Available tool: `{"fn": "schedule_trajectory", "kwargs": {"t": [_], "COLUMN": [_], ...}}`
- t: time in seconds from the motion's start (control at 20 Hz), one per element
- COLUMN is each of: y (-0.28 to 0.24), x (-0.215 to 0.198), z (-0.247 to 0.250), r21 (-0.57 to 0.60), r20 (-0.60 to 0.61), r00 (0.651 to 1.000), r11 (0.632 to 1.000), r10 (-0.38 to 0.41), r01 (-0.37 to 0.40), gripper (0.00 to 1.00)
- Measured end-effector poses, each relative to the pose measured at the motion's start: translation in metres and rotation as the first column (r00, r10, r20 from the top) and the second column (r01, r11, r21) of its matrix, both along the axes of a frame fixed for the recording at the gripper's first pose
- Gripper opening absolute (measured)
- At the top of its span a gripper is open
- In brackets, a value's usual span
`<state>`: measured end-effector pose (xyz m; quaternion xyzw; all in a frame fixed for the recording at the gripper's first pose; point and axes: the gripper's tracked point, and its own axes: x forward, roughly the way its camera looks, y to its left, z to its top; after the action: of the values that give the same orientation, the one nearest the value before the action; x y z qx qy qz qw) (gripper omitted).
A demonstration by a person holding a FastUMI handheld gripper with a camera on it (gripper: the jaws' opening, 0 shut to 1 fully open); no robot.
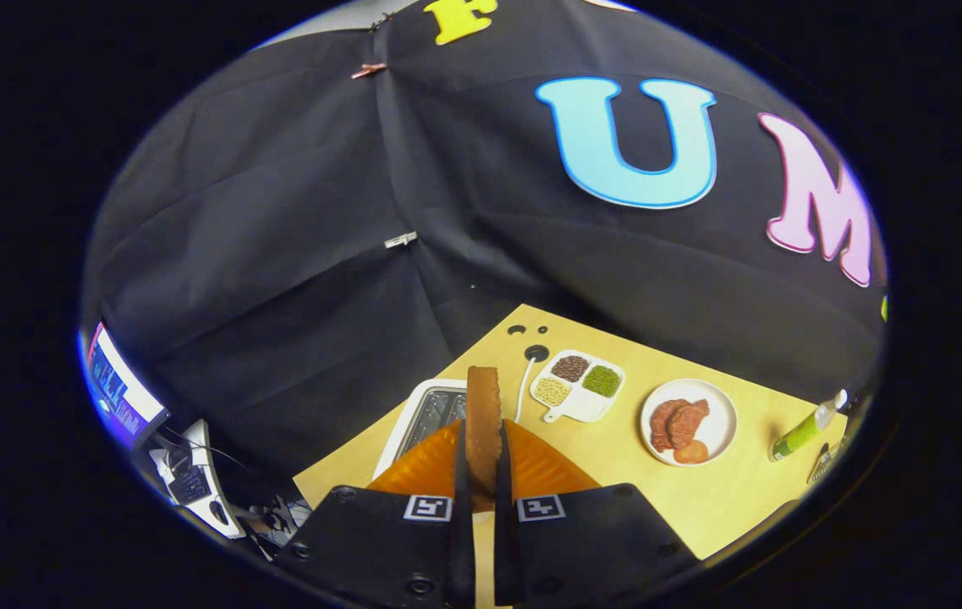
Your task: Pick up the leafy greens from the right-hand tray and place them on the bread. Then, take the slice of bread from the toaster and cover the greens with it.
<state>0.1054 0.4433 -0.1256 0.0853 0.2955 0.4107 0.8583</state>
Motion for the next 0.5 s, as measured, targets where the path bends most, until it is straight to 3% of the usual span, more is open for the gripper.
{"fn": "schedule_trajectory", "kwargs": {"t": [0.25,0.5], "y": [-0.077,-0.131], "x": [-0.003,-0.014], "z": [-0.024,-0.082], "r21": [-0.011,-0.069], "r20": [-0.024,-0.1], "r00": [0.992,0.967], "r11": [0.992,0.971], "r10": [-0.126,-0.234], "r01": [0.126,0.228], "gripper": [0.13,0.13]}}
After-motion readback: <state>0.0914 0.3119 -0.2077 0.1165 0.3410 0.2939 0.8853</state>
